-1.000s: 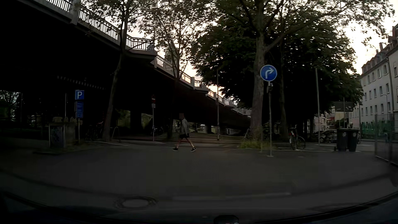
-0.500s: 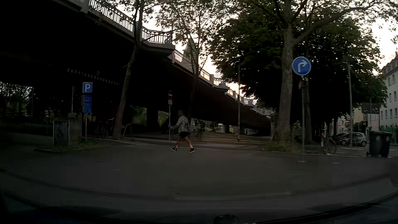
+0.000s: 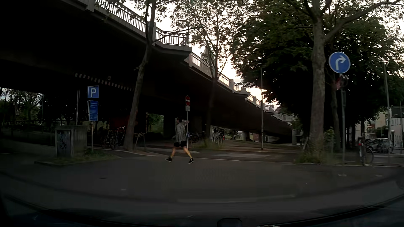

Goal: Follow the waypoints while adhering to traffic rules and regulations

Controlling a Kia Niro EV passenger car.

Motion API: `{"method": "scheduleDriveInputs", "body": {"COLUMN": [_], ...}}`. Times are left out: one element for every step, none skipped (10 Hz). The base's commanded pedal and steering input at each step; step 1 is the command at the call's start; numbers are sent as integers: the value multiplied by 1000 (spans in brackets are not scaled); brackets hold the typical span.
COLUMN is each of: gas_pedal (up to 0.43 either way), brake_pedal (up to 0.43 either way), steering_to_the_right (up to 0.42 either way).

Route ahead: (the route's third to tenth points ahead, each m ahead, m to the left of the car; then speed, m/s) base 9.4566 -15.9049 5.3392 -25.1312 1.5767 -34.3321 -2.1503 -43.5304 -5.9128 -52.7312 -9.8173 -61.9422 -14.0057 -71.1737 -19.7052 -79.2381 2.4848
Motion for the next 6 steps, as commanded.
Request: {"method": "scheduleDriveInputs", "body": {"gas_pedal": [0, 0, 0, 0, 0, 0], "brake_pedal": [0, 0, 0, 0, 0, 0], "steering_to_the_right": [-216, -214, -215, -216, -220, -227]}}
